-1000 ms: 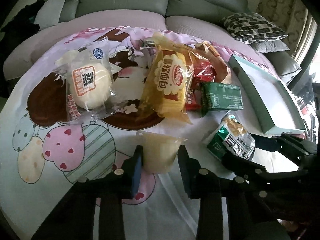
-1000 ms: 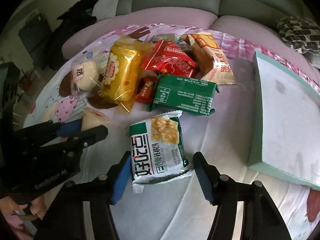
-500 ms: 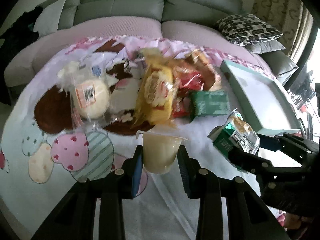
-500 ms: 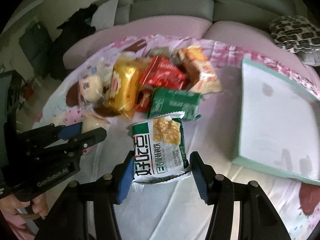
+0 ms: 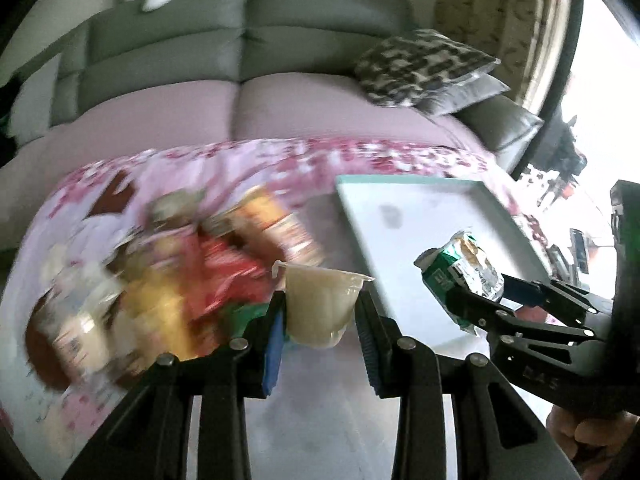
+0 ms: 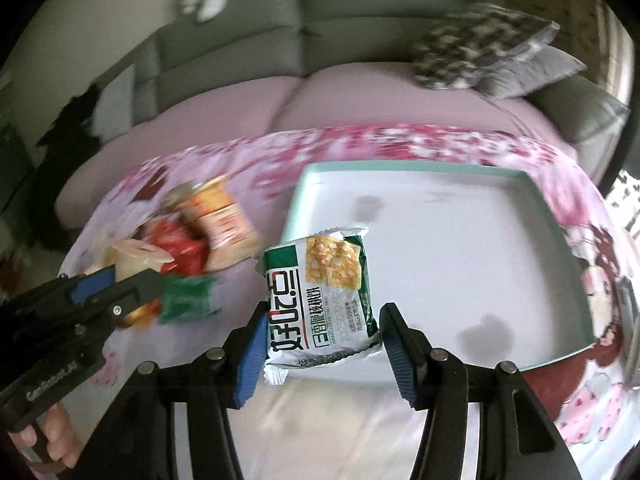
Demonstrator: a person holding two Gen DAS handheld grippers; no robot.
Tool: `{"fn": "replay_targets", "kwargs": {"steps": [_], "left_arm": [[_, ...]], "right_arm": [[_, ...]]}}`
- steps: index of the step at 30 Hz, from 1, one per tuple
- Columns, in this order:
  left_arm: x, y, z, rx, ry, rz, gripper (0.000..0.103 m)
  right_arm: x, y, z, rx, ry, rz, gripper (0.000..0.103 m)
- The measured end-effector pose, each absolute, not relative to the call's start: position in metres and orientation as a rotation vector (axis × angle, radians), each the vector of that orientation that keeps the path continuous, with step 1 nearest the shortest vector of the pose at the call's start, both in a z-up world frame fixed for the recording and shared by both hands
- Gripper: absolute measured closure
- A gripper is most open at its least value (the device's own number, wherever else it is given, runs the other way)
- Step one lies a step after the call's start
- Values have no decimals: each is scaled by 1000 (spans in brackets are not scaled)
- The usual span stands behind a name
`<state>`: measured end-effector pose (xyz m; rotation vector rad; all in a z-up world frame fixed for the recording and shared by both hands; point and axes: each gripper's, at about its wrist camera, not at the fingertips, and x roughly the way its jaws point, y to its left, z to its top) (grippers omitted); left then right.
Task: Organize snacks
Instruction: 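Carry both items into the tray and open both tools to release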
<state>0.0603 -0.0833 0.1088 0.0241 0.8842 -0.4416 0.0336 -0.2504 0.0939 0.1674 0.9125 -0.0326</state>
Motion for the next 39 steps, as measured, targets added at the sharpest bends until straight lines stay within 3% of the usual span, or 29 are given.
{"fn": "replay_targets", "kwargs": {"steps": [18,31,33,35,39], "left_arm": [[154,-212,74,76,1038,-529,67],[164,-216,72,76,1076,-484,62],[161,-211,78,74,1057,-478,55],[159,-208,83,64,1043,-468,39],[154,-197,95,37,1015,-445,33]], "right_arm": [[86,-397,68,294,986,-302,45],[91,-413,64,323,1015,-316,39],[90,-412,66,316,1013,-317,39],[89,-410,68,312,1011,-320,39],[85,-406,73,311,1009,-313,39]]}}
